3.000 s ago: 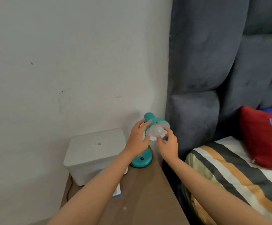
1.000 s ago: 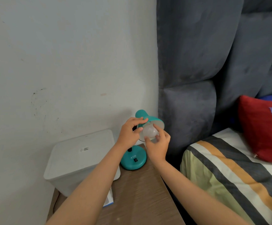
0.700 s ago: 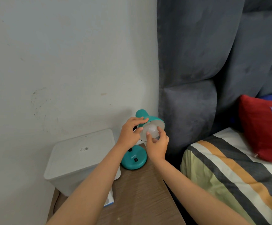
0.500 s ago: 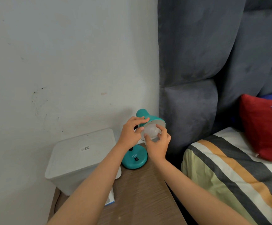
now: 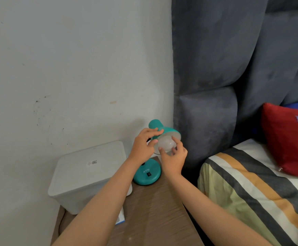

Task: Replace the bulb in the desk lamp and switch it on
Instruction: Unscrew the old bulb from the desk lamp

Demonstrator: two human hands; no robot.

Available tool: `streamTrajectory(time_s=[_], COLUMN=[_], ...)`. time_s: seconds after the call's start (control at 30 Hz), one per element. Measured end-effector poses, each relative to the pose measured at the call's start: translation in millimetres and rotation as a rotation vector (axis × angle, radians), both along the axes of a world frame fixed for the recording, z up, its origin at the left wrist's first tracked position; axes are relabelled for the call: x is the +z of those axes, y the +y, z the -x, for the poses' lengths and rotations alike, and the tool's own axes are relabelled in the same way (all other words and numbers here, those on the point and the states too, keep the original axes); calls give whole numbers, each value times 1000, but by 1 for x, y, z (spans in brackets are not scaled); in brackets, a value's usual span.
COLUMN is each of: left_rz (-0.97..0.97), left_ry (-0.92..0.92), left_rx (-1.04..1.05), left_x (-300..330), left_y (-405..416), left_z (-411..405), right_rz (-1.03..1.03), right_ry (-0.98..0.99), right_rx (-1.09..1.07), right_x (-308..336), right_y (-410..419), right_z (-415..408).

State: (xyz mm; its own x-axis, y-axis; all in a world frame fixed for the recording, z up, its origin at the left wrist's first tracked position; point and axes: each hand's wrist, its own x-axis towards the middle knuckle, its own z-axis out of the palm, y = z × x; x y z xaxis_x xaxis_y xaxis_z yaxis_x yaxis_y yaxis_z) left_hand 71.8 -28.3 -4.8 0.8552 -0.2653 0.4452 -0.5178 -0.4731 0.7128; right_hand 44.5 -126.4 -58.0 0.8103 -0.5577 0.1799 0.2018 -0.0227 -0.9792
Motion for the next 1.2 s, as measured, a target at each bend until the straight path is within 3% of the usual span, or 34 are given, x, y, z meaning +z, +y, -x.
streamTrajectory(time_s=[0.13, 0.4, 1.2], left_rz=[-12, 2, 56], left_ry=[-3, -30, 12], left_rx=[0, 26, 14], left_x=[1, 7, 10], left_y=[1, 8, 28], left_z=[1, 4, 2], right_rz=[-121, -42, -109], right_ry=[62, 7, 20], right_rx=[20, 65, -5], right_x=[0, 5, 13], right_y=[2, 8, 25], right_z=[2, 7, 8])
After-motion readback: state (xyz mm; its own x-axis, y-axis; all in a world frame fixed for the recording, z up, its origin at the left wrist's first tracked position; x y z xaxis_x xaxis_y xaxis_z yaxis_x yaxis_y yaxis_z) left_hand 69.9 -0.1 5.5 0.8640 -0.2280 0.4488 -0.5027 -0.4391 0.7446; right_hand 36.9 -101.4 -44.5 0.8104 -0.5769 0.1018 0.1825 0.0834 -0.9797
